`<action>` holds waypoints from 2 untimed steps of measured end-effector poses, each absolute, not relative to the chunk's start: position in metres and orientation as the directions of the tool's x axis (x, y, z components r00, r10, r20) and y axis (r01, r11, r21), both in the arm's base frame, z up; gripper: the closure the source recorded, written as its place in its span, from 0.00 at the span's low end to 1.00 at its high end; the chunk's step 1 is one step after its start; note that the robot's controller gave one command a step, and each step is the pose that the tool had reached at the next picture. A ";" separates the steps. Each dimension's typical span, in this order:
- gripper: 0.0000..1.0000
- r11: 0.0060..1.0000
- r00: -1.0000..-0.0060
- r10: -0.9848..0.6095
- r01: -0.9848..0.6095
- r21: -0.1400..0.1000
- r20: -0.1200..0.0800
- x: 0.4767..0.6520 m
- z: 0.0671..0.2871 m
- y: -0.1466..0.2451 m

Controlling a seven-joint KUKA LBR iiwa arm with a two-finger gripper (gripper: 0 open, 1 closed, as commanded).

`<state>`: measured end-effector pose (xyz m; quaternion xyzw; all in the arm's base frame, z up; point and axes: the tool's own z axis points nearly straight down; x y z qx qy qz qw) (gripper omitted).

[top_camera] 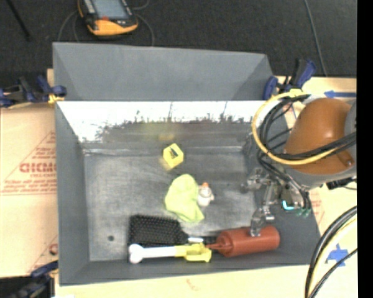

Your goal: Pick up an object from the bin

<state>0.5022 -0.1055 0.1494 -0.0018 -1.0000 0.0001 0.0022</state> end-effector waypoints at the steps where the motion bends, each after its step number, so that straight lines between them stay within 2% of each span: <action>1: 0.00 1.000 -1.000 0.000 0.000 -0.002 -0.003 0.504 0.153 -0.105; 2: 0.00 0.976 -0.976 -0.217 -0.217 -0.003 -0.007 0.491 0.139 -0.109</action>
Offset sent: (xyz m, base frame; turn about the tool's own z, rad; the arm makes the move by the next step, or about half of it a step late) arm -0.0313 -0.0108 -0.0319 -0.4566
